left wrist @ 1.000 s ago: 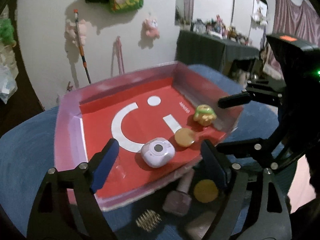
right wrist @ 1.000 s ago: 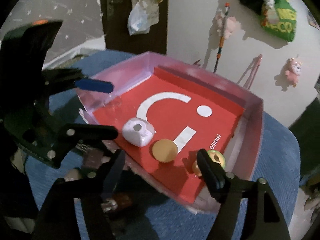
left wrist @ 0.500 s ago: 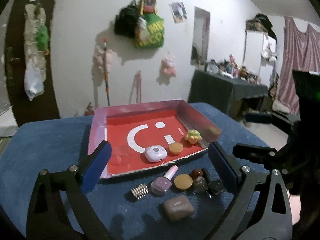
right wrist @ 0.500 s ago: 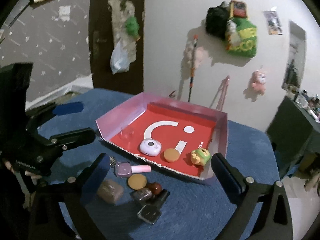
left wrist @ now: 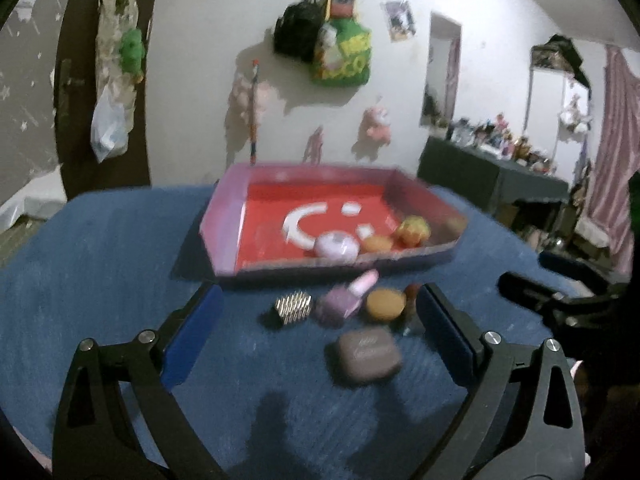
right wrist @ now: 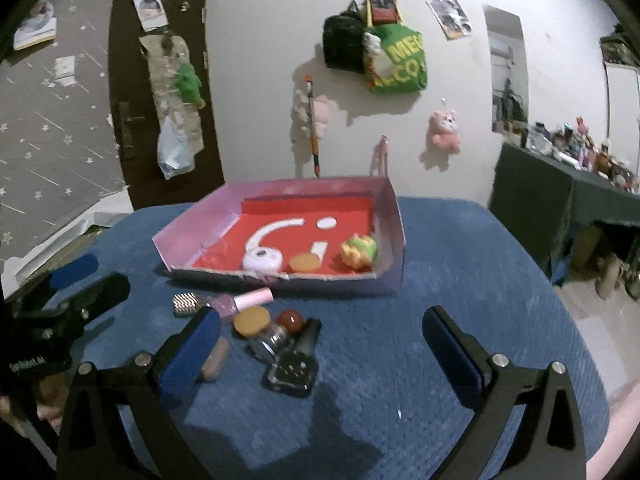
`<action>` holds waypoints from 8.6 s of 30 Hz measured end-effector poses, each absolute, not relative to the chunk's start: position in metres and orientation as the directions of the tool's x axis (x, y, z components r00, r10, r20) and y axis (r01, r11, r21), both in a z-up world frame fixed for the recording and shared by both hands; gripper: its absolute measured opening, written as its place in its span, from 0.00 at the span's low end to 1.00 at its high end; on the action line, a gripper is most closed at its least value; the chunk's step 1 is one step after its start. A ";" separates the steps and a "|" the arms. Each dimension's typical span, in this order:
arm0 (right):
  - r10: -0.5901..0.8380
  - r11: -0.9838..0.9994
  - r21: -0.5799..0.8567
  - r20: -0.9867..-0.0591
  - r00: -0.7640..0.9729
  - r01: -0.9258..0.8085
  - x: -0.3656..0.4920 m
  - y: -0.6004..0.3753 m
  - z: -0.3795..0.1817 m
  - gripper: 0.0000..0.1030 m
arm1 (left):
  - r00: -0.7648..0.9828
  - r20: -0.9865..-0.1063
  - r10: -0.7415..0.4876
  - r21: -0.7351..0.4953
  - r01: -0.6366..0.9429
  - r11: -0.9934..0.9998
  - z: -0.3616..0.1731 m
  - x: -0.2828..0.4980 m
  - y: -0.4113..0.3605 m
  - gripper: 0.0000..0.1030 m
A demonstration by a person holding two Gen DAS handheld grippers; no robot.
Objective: Organize rigid objects
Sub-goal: 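Open both tools and lift them away from the box, then move the right tool to the black nail polish bottle while the left tool approaches the brown eye shadow compact, then grasp the black nail polish with the right tool while the left tool grasps the eye shadow compact, then carry both held items over the box and lower them inside, then open both tools and lift them out of the box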
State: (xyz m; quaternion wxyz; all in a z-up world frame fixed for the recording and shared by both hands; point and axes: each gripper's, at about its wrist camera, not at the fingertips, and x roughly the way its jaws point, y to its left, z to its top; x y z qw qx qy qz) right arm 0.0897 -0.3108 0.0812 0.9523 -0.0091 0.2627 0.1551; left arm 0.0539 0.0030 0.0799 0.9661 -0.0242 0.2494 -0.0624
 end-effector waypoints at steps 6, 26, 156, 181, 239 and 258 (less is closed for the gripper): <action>0.258 0.960 0.054 -0.549 0.795 -0.275 0.092 -0.308 0.051 1.00 | 0.815 -0.559 -0.149 -0.122 0.097 0.988 0.052 0.061 0.004 0.96; 0.240 0.957 0.058 -0.704 0.669 -0.283 0.127 -0.293 0.014 1.00 | 0.751 -0.629 -0.201 -0.137 0.147 0.980 0.040 0.072 -0.005 0.96; 0.348 0.807 0.025 -0.828 0.440 -0.590 0.339 -0.234 0.048 0.37 | 0.439 -0.844 -0.307 -0.070 0.477 0.876 0.068 0.325 -0.029 0.50; 0.284 0.788 -0.024 -0.872 0.398 -0.616 0.347 -0.222 0.030 0.37 | 0.382 -0.883 -0.271 -0.065 0.473 0.878 0.045 0.336 -0.031 0.50; 0.273 0.800 -0.077 -0.836 0.476 -0.595 0.321 -0.227 0.067 0.62 | 0.537 -0.777 -0.328 -0.091 0.421 0.903 0.097 0.289 -0.008 0.71; 0.356 0.842 -0.125 -0.603 0.714 -0.525 0.170 -0.261 0.177 1.00 | 0.868 -0.450 -0.212 0.034 0.254 0.967 0.180 0.112 0.006 0.94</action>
